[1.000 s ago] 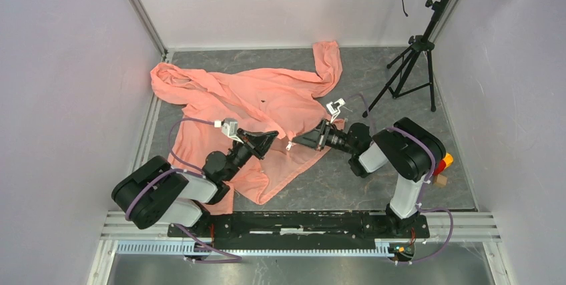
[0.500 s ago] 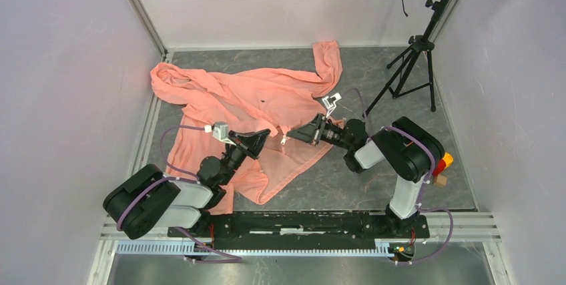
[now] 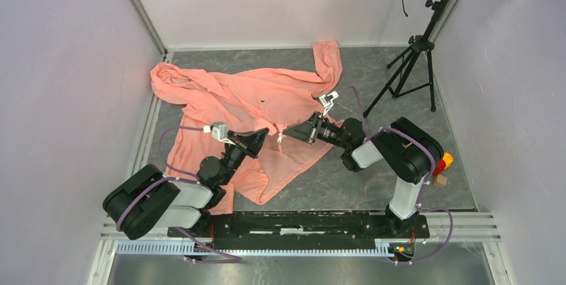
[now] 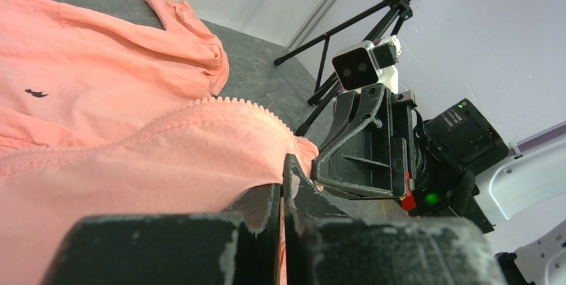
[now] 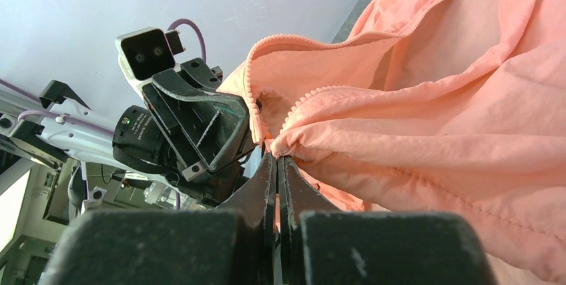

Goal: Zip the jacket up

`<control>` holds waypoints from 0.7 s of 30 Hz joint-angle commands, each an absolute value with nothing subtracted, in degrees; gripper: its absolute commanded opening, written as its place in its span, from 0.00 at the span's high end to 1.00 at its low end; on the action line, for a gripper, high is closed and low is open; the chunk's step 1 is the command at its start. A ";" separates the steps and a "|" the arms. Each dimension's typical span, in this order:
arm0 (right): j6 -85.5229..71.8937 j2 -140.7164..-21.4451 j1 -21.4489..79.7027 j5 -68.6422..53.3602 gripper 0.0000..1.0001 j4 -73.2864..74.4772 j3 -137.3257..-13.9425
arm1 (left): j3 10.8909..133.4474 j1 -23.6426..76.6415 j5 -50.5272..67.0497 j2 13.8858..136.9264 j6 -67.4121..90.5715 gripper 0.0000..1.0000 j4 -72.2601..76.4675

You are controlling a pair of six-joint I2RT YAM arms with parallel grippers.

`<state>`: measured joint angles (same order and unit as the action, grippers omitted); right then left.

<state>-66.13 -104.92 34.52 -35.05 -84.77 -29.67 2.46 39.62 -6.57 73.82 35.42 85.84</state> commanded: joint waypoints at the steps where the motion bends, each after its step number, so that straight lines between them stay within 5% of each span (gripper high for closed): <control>1: -66.43 -103.01 34.98 -33.47 1.00 -112.39 -31.55 | 2.40 39.73 -8.44 74.05 32.89 0.98 89.19; 21: -66.82 -102.76 36.03 -32.92 1.00 -112.39 -32.48 | 2.53 39.77 -9.96 74.43 33.76 0.98 89.12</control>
